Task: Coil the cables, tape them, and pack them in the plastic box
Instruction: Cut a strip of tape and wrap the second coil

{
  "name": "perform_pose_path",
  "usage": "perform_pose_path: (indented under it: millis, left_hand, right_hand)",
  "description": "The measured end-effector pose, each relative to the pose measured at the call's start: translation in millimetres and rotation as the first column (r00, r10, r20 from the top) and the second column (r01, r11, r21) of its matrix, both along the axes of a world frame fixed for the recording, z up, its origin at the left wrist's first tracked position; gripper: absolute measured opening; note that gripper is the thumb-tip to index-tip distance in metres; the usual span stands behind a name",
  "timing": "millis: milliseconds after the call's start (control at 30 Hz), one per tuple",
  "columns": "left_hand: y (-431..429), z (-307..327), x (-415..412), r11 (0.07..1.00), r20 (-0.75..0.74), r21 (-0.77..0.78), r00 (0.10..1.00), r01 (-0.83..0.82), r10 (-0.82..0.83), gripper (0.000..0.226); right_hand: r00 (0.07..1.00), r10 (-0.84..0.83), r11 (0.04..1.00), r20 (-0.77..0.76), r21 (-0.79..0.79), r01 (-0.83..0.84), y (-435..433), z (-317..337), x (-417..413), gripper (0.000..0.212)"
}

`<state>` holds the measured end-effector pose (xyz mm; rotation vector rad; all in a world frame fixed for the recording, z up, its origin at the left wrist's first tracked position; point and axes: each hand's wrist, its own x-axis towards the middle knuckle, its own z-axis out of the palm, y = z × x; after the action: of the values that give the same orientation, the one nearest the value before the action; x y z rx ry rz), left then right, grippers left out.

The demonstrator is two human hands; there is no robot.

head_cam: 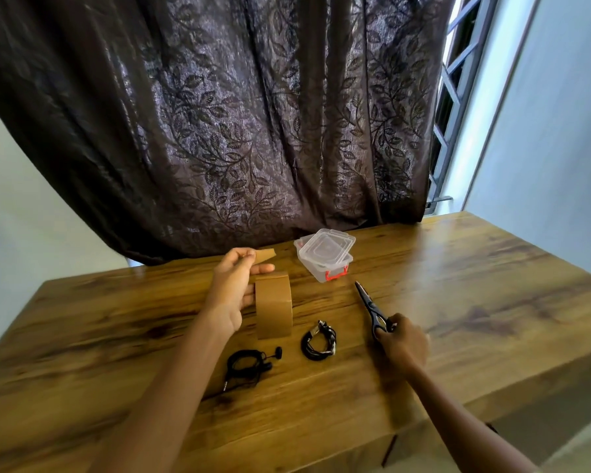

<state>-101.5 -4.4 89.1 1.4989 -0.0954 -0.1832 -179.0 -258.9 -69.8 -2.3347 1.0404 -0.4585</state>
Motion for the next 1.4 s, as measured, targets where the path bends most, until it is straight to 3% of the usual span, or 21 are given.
perform_pose_path:
  millis: [200,433,500,567,700,833,967,1133,1233,1300,1400]
  left_hand:
    - [0.0,-6.2,-0.5,1.0,-0.022,0.013,1.0,0.019,-0.019,0.014]
    - [-0.1,-4.9,-6.2,1.0,-0.056,-0.006,0.998,0.029,-0.03,0.014]
    - [-0.9,-4.0,-7.6,1.0,-0.061,-0.005,0.998,0.029,-0.03,0.014]
    - [-2.6,-4.0,-8.6,1.0,-0.063,-0.002,0.998,0.03,-0.03,0.013]
    - [-6.1,-4.2,-10.1,1.0,-0.066,0.001,0.998,0.015,-0.015,0.014]
    - [-5.7,-5.1,-10.0,1.0,-0.058,0.02,0.998,-0.008,0.009,0.016]
    - [-0.3,-3.3,-9.1,1.0,-0.081,0.001,0.996,-0.023,0.023,0.014]
    - [7.8,-2.8,-5.8,0.995,-0.154,0.072,0.986,0.07,-0.058,0.014]
    - [15.3,-5.5,-4.3,0.991,-0.15,0.117,0.988,0.061,-0.043,0.013]
    - [20.8,-9.6,-4.1,0.991,-0.149,0.118,0.988,0.06,-0.042,0.015]
    - [27.8,-17.2,-4.3,0.993,-0.172,0.106,0.984,0.059,-0.04,0.013]
  right_hand:
    - [0.998,-0.002,0.999,-0.06,-0.035,0.0,0.6,-1.6,2.0,0.017]
    - [0.994,0.036,0.998,-0.108,-0.05,-0.041,-1.5,-2.9,4.6,0.03]
    - [0.996,0.086,0.995,-0.008,-0.051,-0.086,6.2,4.0,7.0,0.029]
    - [0.961,0.183,0.975,0.207,0.09,-0.205,24.0,21.4,10.2,0.024]
    - [0.779,0.358,0.751,0.515,0.336,-0.568,80.9,81.4,2.0,0.03]
    - [0.612,0.555,0.515,0.563,0.346,-0.784,115.4,106.7,-8.1,0.026]
    - [0.613,0.532,0.518,0.584,0.348,-0.782,123.4,100.4,0.4,0.023]
    - [0.708,0.554,0.669,0.438,0.271,-0.692,117.0,87.6,23.8,0.024]
    - [0.775,0.593,0.791,0.217,0.022,-0.612,107.1,72.9,42.2,0.033]
    - [0.775,0.628,0.771,0.068,-0.189,-0.608,96.3,60.7,54.1,0.032]
    - [0.784,0.614,0.729,-0.089,-0.316,-0.607,83.6,52.9,66.3,0.03]
